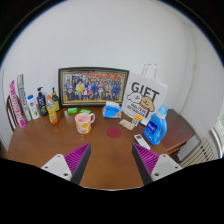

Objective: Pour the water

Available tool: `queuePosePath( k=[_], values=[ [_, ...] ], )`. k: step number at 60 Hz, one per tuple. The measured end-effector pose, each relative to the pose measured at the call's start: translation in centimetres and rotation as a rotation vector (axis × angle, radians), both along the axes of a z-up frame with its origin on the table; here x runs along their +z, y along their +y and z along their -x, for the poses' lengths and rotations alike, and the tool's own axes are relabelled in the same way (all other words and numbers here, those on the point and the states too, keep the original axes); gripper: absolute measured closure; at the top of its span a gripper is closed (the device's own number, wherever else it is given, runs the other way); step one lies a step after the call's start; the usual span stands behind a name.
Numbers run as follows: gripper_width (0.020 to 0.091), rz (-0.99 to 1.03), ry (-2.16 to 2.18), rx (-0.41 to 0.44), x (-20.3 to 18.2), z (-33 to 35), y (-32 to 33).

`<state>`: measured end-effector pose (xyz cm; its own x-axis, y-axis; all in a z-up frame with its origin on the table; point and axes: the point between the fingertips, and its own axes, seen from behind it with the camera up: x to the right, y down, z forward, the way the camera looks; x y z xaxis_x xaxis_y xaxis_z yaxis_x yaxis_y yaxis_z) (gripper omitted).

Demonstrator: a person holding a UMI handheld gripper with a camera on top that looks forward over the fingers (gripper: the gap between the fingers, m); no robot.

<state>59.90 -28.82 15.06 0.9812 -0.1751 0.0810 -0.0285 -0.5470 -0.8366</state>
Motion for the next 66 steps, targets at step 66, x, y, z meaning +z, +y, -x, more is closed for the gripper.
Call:
queuePosePath(
  k=[66],
  values=[
    [0.0329, -0.222, 0.158, 0.195, -13.7, 35.5, 39.3]
  ],
)
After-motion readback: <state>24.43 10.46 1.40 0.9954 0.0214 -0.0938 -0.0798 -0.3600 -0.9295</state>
